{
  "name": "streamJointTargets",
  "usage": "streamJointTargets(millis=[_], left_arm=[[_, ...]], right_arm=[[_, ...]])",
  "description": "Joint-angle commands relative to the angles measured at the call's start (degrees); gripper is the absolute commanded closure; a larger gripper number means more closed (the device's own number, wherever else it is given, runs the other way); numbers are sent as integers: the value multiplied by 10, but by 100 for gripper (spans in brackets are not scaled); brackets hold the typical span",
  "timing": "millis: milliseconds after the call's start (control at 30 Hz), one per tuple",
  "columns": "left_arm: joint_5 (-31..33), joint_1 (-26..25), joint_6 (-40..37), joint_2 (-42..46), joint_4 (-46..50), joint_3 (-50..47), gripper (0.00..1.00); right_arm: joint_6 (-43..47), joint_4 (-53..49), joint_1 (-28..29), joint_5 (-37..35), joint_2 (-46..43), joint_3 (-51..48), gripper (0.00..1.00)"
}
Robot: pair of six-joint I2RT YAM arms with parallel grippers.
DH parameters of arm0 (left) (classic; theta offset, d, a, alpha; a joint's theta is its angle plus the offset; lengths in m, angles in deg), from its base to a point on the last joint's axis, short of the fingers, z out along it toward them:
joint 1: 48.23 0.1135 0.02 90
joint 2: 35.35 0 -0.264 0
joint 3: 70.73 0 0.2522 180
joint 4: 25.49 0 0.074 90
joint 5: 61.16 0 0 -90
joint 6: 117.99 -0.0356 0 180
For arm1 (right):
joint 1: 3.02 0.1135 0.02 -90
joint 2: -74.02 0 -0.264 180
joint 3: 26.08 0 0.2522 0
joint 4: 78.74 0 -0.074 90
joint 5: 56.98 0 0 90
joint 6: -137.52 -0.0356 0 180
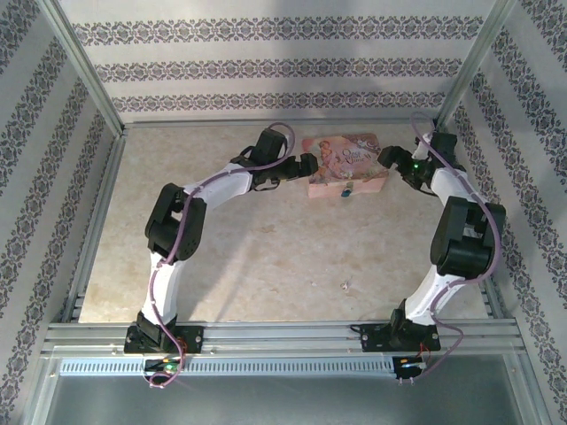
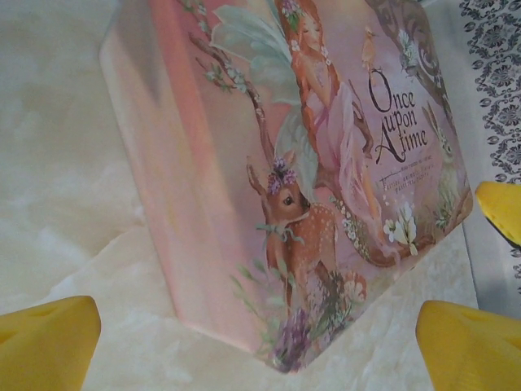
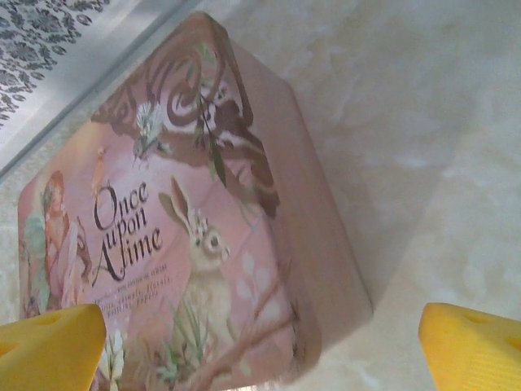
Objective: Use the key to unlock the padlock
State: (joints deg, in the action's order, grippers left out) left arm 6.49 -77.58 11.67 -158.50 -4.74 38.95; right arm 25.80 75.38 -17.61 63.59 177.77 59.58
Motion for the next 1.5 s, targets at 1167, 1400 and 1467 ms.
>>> streamJointTargets(millis=[1167,1400,1467], left_arm=[[0,-31,-16,-93,68,151,1],[16,-30,-29,-44,44,87,1],[18,-30,-31,-30,42,68,1]], right_arm=[[60,-96,77,90,38,68,2],[73,-100,101,101,-22,9,2],[74,-100,109,99,-41,-8,1]])
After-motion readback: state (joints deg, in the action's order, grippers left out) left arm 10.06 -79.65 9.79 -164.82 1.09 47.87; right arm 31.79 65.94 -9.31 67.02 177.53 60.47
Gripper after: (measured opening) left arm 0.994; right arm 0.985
